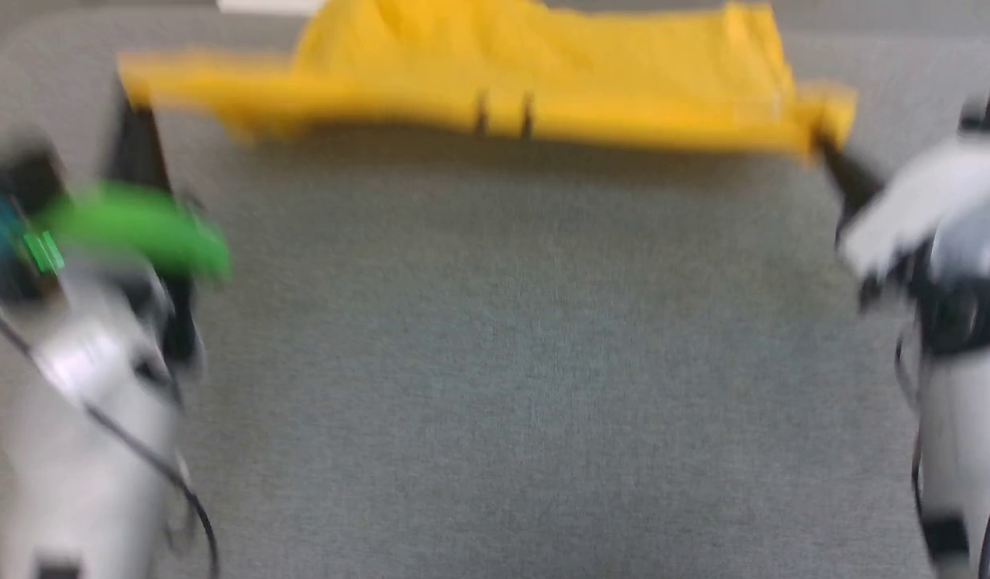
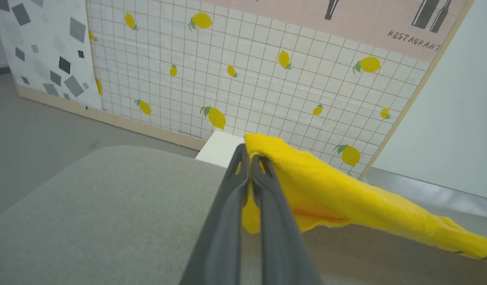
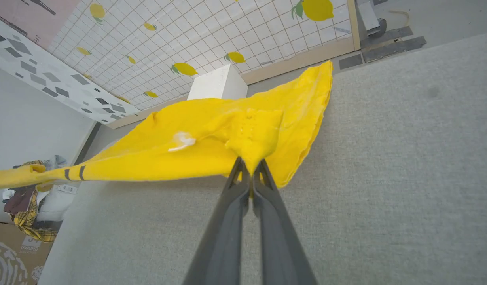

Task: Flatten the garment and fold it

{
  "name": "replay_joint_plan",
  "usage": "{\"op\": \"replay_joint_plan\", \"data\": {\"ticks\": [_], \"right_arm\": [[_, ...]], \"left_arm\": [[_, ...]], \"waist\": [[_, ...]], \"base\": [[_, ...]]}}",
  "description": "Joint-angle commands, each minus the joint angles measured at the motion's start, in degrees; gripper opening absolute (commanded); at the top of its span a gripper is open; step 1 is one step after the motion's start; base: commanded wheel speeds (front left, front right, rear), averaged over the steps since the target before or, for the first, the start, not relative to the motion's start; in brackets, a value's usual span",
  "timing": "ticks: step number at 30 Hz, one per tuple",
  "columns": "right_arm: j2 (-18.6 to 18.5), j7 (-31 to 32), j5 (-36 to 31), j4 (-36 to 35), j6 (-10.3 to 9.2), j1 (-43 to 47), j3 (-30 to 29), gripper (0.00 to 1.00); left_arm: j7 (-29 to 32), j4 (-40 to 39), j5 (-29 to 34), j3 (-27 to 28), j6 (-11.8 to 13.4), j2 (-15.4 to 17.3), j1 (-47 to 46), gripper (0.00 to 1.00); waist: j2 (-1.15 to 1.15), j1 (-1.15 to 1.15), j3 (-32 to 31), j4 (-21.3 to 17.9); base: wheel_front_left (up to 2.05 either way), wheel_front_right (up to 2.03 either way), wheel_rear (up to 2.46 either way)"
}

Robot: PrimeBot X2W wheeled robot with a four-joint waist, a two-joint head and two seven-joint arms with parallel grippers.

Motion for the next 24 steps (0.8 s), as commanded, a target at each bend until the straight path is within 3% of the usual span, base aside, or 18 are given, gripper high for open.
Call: {"op": "replay_joint_plan", "data": {"ticks": [1,6,11,18,24], "right_arm": [[-0.1,-1.3,0.8,-1.1,-0.08,3.3,-0.3,0.00],[-0.3,-2.9,1.2,-4.0,-0.08,16.6,-0.5,0.00],[-1.1,-1.8,0.8,-7.3,-0.08,27.2,-1.3,0.00],[-2.1,5.6,-1.2,-13.8,-0.08,40.1,-1.3,0.00],[-2.7,14.5,-3.9,-18.9,-0.08,48.1,-1.1,0.00]], "left_arm": [[0.1,-1.8,-0.7,0.0,0.9,-0.7,4.8,0.00],[2.8,-9.6,-3.9,-0.4,4.2,-3.0,22.9,0.00],[7.4,-14.2,-4.3,-2.4,6.3,-1.5,35.4,0.00],[18.0,-17.5,-6.2,-4.4,10.2,2.1,47.8,0.00],[22.0,-22.3,-8.4,-3.6,13.8,2.4,53.7,0.00]], "waist": [[0.00,0.01,-9.4,1.9],[0.00,0.01,-13.0,2.7],[0.00,0.01,-15.2,3.4],[0.00,0.01,-17.2,3.1],[0.00,0.01,-17.7,2.7]], "base": [[0.00,0.00,0.00],[0.00,0.00,0.00],[0.00,0.00,0.00],[0.00,0.00,0.00],[0.00,0.00,0.00]]}}
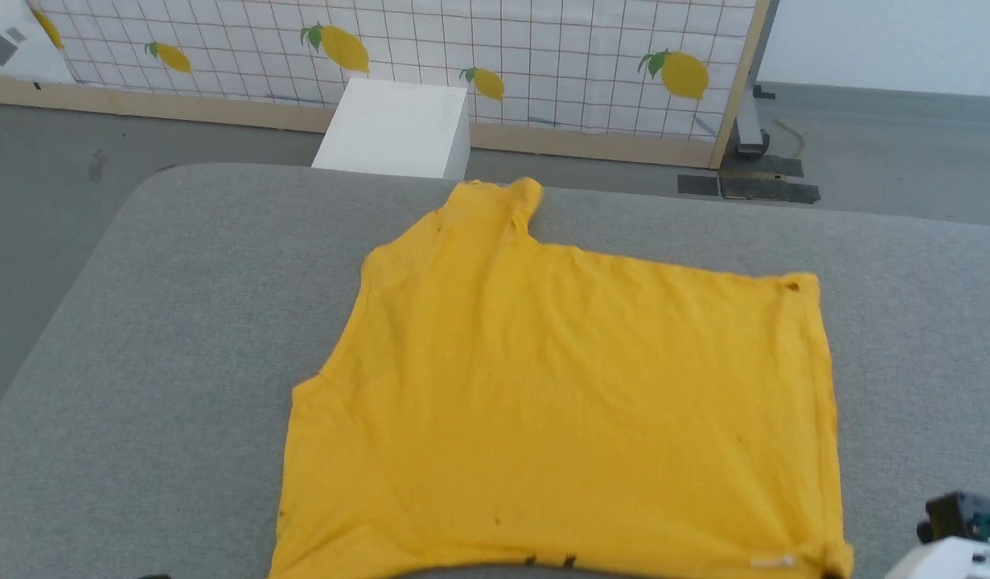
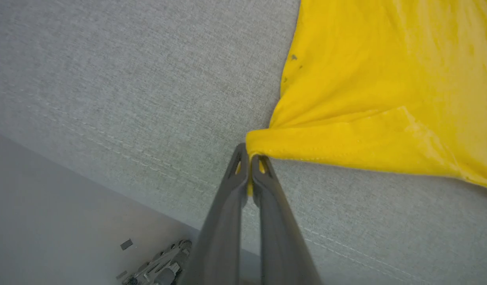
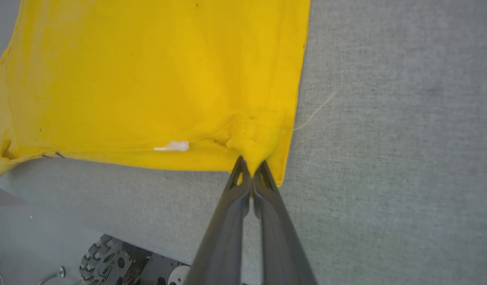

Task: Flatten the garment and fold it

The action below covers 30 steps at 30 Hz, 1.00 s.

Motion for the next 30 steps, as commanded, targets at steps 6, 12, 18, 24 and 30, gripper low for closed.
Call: {"op": "replay_joint_plan", "data": {"ticks": [6,12,18,24,30], "right_arm": [[1.8,5.5,-1.4,-5.1,-0.08,4.1,-1.4,0.00],[2.3,4.4,-3.2,-8.3,-0.08,1.0,-1.8,0.00],[1.2,5.2,-5.0,-9.3,-0.08,-4.8,-1.4,0.00],[0.4,7.0,-6.8,-9.1,-0.08,-11.4,-1.1,0.00],[-0.1,9.8,-8.9,-9.2,-0.08,-16.3,-1.2,0.00]], "left_arm": [[-0.5,-5.1,-1.5,1.7,2.0,0.0,3.4,0.00],[-3.5,-10.5,0.0,2.9,1.0,0.8,-0.2,0.00],[-2.5,-11.1,1.9,1.3,-1.7,1.9,-10.6,0.00],[-0.6,-6.6,3.1,-1.1,-5.6,2.1,-23.0,0.00],[-0.4,0.7,4.3,-2.5,-8.8,1.5,-33.9,0.00]], "waist": [[0.00,0.01,-0.3,-1.0],[0.00,0.01,1.3,-1.9],[0.00,0.01,5.4,-2.3],[0.00,0.01,11.2,-2.5],[0.00,0.01,16.6,-2.4]], "base": [[0.00,0.00,0.00],[0.00,0.00,0.00],[0.00,0.00,0.00],[0.00,0.00,0.00],[0.00,0.00,0.00]]}}
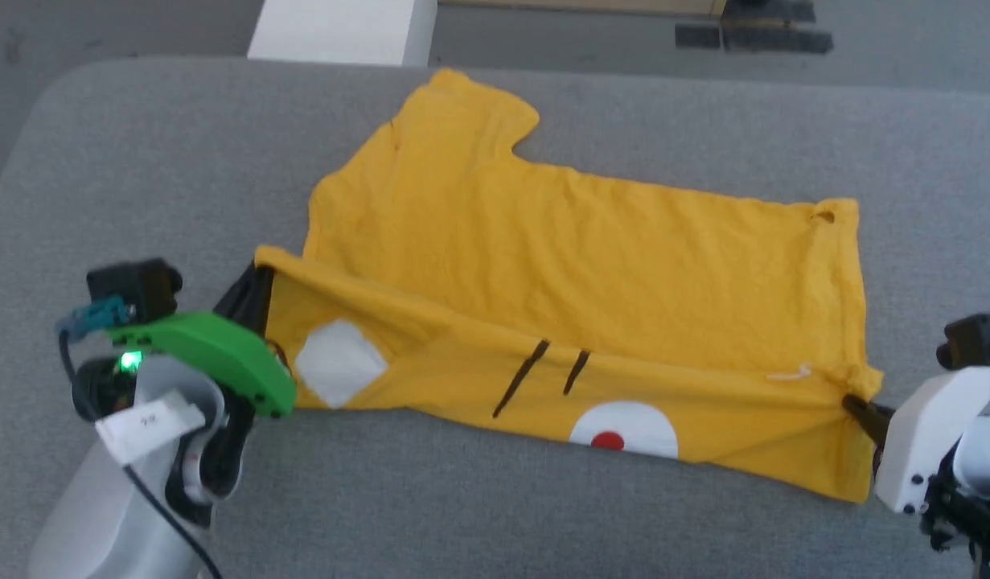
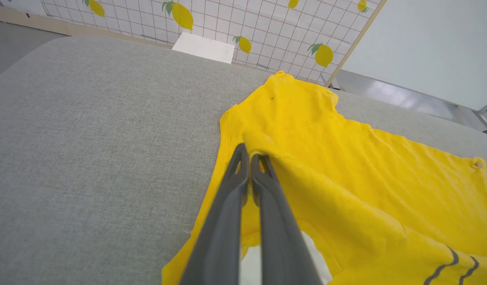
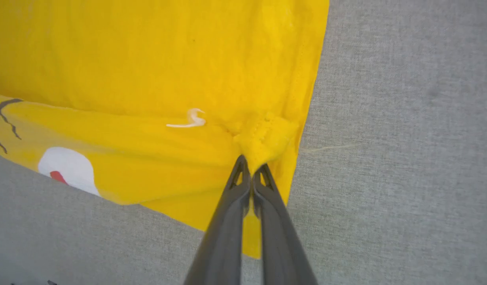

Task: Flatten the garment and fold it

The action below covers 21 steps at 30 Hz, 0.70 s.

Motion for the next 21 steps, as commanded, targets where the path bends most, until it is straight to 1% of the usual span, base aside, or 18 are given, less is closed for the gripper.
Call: {"op": "replay_joint_plan", "data": {"ticks": [1,4,8,12,15,16,17,18,21], "right_arm": [[-0.5,0.5,-0.7,-0.2,-0.08,-1.6,0.1,0.00],[-0.9,1.5,-1.5,0.0,-0.08,-3.5,0.8,0.00],[-1.2,3.4,-2.2,1.4,-0.08,-5.3,2.6,0.00],[-1.7,4.9,-2.6,3.1,-0.08,-6.1,4.3,0.00],[-1.9,4.9,-2.6,4.0,-0.08,-6.3,4.7,0.00],[-1.9,4.7,-2.6,4.2,-0.08,-6.3,4.7,0.00],[-1.7,4.3,-2.4,4.4,-0.08,-6.3,4.6,0.30],[-1.5,3.8,-2.2,4.5,-0.08,-6.1,4.3,1.00],[-0.8,2.4,-1.4,4.7,-0.08,-5.3,3.2,1.00]], "left_arm": [[-0.3,1.4,0.6,-0.3,-0.7,-0.5,-2.5,0.00],[0.1,5.7,1.1,-1.3,-1.7,-1.2,-6.5,0.00],[0.8,11.2,1.4,-2.4,-2.3,-2.0,-9.6,0.00],[1.2,15.8,1.3,-2.7,-2.0,-2.8,-10.9,0.00],[0.7,17.9,0.9,-2.6,-2.1,-3.5,-11.4,0.00],[0.3,18.2,0.6,-2.5,-2.3,-3.8,-11.5,0.34],[-0.4,18.5,0.4,-2.2,-2.5,-4.0,-11.5,1.00],[-1.3,18.6,0.2,-1.9,-2.6,-4.2,-11.6,1.00],[-3.0,18.5,0.0,-1.4,-2.9,-4.2,-11.1,1.00]], "waist": [[0.00,0.00,4.6,-0.1],[0.00,0.00,6.6,-0.3],[0.00,0.00,8.5,-0.7],[0.00,0.00,9.3,-0.9],[0.00,0.00,9.2,-0.7],[0.00,0.00,8.9,-0.6],[0.00,0.00,8.5,-0.4],[0.00,0.00,8.0,-0.3],[0.00,0.00,5.9,0.3]], "base": [[0.00,0.00,0.00],[0.00,0.00,0.00],[0.00,0.00,0.00],[0.00,0.00,0.00],[0.00,0.00,0.00],[0.00,0.00,0.00],[0.00,0.00,0.00],[0.00,0.00,0.00],[0.00,0.00,0.00]]}}
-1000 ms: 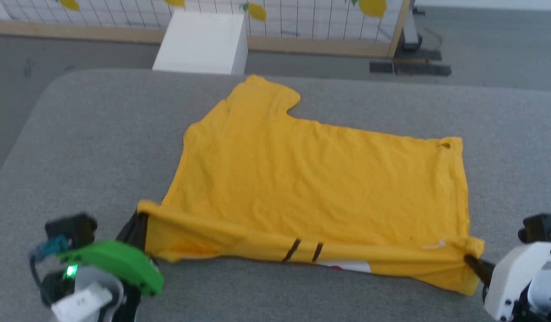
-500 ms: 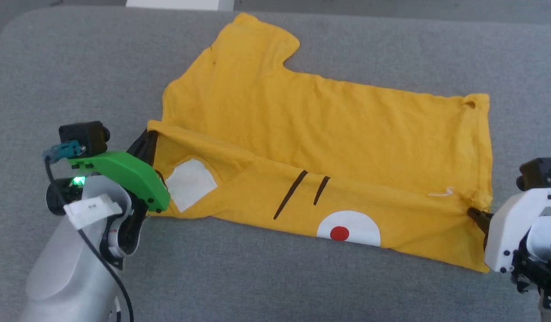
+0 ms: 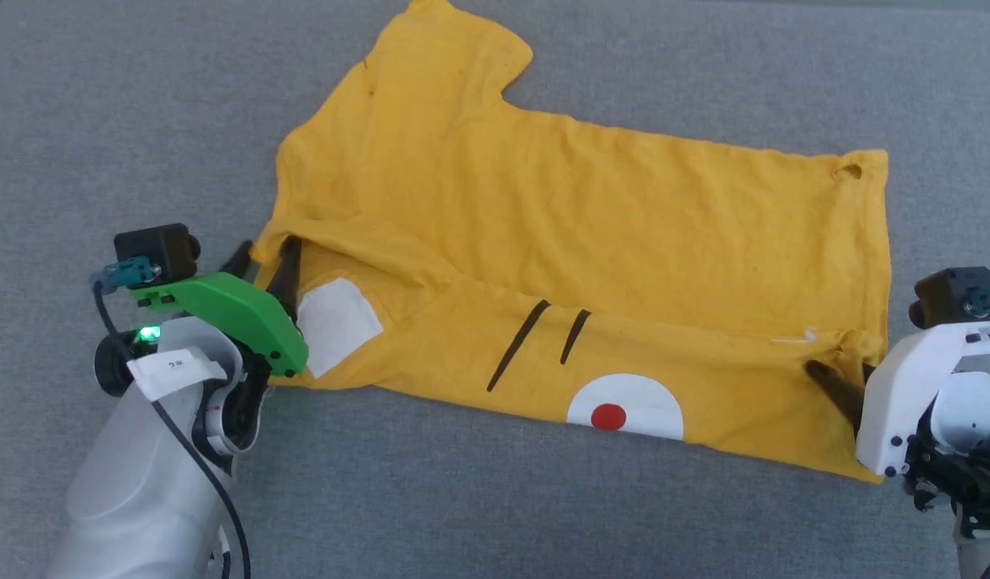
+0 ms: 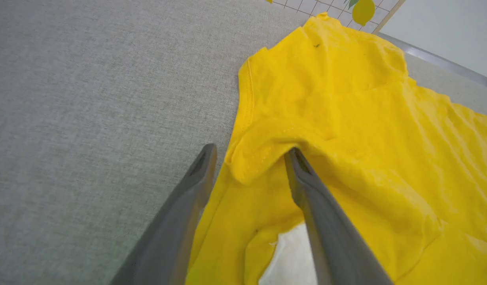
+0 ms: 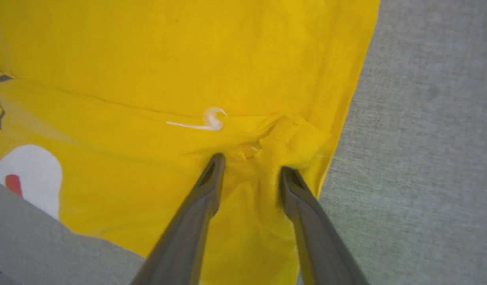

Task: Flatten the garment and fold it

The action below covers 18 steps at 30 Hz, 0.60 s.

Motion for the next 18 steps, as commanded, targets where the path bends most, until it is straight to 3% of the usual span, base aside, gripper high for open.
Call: {"op": "replay_joint_plan", "data": {"ticks": [1,7,13,18], "right_arm": [[0.5,-0.7,0.3,1.1,-0.11,1.4,-0.6,1.00],[3.1,-4.6,1.6,-0.9,-0.11,4.3,-6.1,1.00],[5.5,-4.8,1.4,-4.8,-0.11,8.1,-10.9,1.00],[6.5,-3.5,1.3,-7.8,-0.11,9.8,-12.7,1.00]], "left_arm": [[-0.9,-0.2,-0.6,0.6,-0.2,0.1,-0.1,1.00],[-0.8,-3.7,-1.7,2.5,4.1,0.4,5.6,1.00],[11.1,-9.5,-3.3,0.5,10.5,2.1,12.8,1.00],[17.1,-13.8,-3.4,-0.6,13.2,4.0,14.3,1.00]], "waist": [[0.00,-0.01,-2.7,1.0],[0.00,-0.01,-8.4,1.9],[0.00,-0.01,-11.6,2.2],[0.00,-0.01,-11.5,1.8]], "base": [[0.00,0.00,0.00],[0.00,0.00,0.00],[0.00,0.00,0.00],[0.00,0.00,0.00]]}}
